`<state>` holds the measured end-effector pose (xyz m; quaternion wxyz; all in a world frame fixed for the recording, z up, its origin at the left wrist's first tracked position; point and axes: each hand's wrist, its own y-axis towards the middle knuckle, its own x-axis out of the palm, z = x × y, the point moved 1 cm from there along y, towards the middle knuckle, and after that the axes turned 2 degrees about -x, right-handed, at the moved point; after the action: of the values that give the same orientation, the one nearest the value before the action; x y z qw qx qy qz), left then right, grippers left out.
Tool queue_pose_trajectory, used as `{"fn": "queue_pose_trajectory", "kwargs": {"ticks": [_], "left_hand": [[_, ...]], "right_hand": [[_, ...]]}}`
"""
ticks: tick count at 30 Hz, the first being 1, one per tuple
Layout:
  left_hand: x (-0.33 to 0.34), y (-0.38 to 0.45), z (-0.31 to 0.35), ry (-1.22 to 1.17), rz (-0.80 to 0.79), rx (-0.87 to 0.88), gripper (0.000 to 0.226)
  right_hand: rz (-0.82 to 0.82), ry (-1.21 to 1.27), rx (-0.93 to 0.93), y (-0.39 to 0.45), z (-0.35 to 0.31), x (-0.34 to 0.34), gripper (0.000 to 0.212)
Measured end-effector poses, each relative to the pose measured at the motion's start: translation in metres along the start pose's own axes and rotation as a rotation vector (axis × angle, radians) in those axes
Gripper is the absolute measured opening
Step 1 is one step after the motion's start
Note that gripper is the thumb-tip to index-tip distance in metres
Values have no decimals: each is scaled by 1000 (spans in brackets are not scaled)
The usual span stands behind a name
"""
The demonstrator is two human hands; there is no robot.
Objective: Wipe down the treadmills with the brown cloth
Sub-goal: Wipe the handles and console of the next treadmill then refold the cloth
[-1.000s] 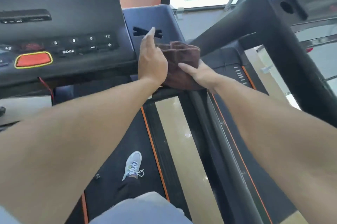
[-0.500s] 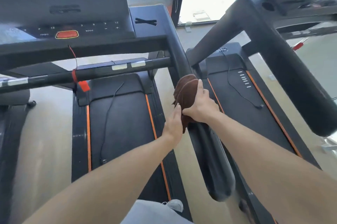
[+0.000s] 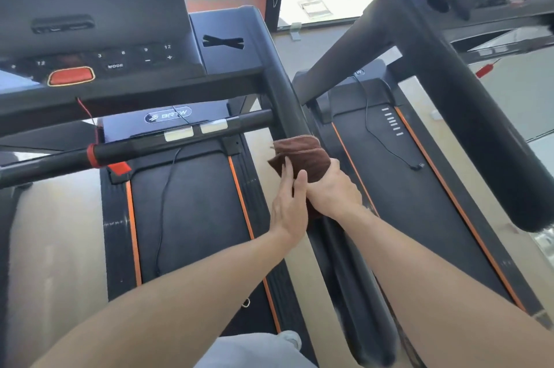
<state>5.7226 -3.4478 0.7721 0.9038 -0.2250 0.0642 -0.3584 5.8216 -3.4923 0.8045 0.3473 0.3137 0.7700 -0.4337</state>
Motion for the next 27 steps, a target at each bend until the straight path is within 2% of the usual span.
{"fn": "queue_pose_trajectory", "kwargs": {"ticks": [4,8,11,13,16,17,20,27], "left_hand": [[-14,38,16,268,-23,222,78],[-18,77,37,291,-30,201,72],[-16,77,48,427,8,168,67],[-13,72,57,470,81,176,63],[-15,69,64,555,113,192,58],[-16,68,62,605,95,243,57],[-12,65,52,694,-14,422,54],[4,20,33,744,-129,423,51]], "right_hand": [[-124,133,-61,50,-13,-4,76],[-150,145,-113,84,-38,-10,76],[-196,147,-128,87,-49,-18,85],[-199,218,-170,86,-47,-19,71],[-203,356,-239,77,-41,-19,24],[-208,409,-242,72,-36,-18,20],[-210,549,-233,61,-14,-11,35],[-355,720,-186,12,32,-6,32]]}}
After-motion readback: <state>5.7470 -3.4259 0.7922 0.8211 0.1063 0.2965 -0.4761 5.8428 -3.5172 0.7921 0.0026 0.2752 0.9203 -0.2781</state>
